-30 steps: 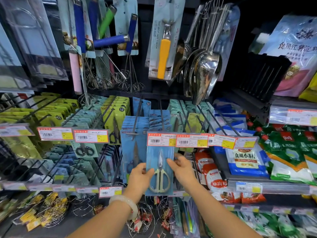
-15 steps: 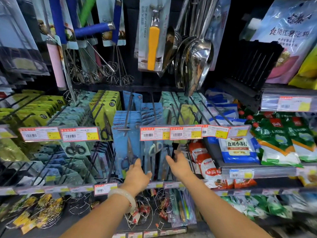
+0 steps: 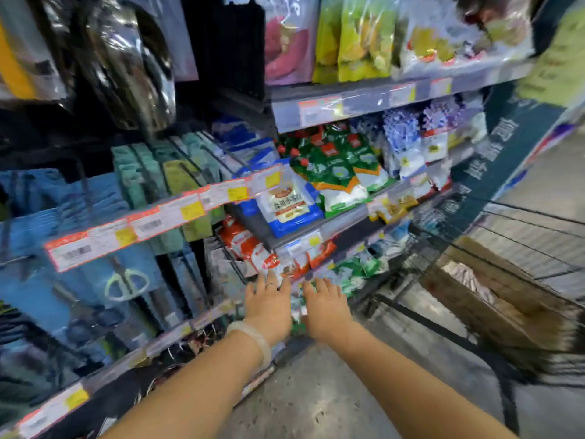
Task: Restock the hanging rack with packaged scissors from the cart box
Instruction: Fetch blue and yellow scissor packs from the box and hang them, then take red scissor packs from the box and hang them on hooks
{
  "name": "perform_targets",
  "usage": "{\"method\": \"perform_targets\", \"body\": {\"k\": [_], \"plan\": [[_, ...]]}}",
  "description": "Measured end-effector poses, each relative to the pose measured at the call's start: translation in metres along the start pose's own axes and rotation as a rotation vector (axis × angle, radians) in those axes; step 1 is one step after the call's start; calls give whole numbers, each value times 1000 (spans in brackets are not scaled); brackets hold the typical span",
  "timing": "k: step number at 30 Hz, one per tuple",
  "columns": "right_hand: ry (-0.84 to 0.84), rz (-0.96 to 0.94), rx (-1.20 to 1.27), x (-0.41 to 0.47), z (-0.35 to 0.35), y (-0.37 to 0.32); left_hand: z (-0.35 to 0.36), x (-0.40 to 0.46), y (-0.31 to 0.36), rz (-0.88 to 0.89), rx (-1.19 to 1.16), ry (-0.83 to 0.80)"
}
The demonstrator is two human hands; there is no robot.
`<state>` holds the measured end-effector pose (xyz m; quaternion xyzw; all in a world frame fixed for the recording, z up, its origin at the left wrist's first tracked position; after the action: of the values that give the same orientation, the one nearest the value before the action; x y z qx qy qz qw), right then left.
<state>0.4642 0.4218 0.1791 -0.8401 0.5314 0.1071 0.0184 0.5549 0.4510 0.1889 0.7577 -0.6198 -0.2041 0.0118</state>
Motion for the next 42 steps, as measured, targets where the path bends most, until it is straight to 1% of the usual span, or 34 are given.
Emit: {"method": "perform_targets", "body": {"k": [2,5,10,13,18,22,26,30,34,37,39,42], "plan": [[-15,83,-9,-7,3,49,3,11,49,79,46,1],[13,198,-9,-18,1,127,7,27,124,189,96,-15],[-26,365,46,-45,-2,252,20,49,241,331,112,-30],[9,461,83,-66,3,315,38,57,299,403,115,-79],[-35,616,124,-94,32,394,70,70,377,493,174,-171],[-49,693,160,-99,50,446,87,92,435,566,226,-198],[-40,748,164,-82,59,509,97,131,497,654,211,-176],[-41,807,171,-49,59,585,96,188,559,747,245,-161],[-114,886,224,-17,70,659,92,261,610,764,248,-186],[-155,919,269,7,87,704,100,312,634,747,233,-234],[-195,960,334,17,106,722,115,338,639,713,237,-290],[-299,984,444,28,148,732,146,362,640,663,268,-394]]}}
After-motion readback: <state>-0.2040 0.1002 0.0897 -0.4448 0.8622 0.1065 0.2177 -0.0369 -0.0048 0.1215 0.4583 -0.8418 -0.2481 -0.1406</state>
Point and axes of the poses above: each hand's wrist, its own x-axis towards the middle knuckle, its own z-axis out of the palm, y = z × x, the point moved 9 cm from there along x, towards the middle knuckle, and after that the axes turned 11 degrees about -x, right-handed, at the moved point
